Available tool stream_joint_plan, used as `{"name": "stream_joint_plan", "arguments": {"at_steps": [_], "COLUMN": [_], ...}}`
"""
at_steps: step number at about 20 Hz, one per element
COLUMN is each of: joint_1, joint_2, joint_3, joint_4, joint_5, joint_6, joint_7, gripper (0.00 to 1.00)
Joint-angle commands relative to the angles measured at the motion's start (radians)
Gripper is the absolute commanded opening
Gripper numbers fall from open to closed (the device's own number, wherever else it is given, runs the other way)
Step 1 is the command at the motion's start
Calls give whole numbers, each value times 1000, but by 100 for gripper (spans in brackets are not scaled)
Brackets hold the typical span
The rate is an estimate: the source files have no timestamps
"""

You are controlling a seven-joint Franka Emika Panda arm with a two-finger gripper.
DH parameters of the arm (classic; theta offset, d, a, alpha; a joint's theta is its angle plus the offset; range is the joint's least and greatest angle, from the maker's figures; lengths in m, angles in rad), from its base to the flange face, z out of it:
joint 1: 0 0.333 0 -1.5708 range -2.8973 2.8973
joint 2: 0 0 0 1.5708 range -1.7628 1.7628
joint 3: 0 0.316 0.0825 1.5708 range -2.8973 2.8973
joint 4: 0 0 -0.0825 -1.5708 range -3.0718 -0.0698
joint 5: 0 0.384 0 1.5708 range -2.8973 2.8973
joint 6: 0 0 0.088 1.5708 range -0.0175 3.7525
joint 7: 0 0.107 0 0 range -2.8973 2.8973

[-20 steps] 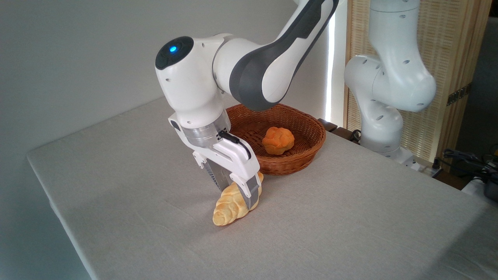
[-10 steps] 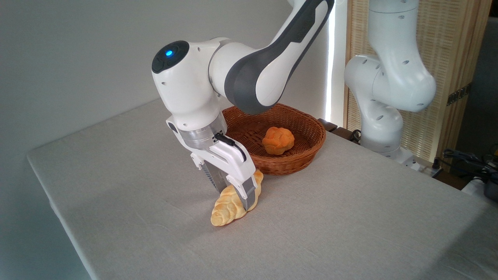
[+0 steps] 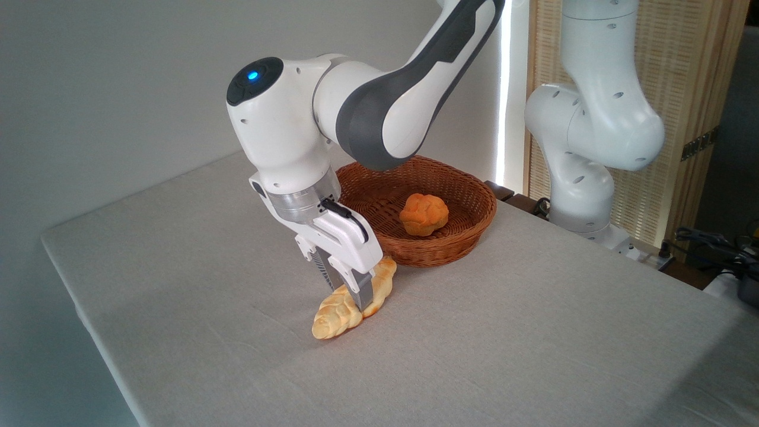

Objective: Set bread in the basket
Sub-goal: 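Lift the croissant and carry it over the wicker basket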

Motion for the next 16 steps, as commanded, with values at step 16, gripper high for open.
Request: {"name": "stream_joint_plan", "arguments": {"at_steps": [16], "joint_1": [-16], "joint_2": [-130], "joint_3": [-203], "joint_4": [147], "joint_5": [-98], "joint_6": [-317], "joint_7": [-94], "gripper": [45]}}
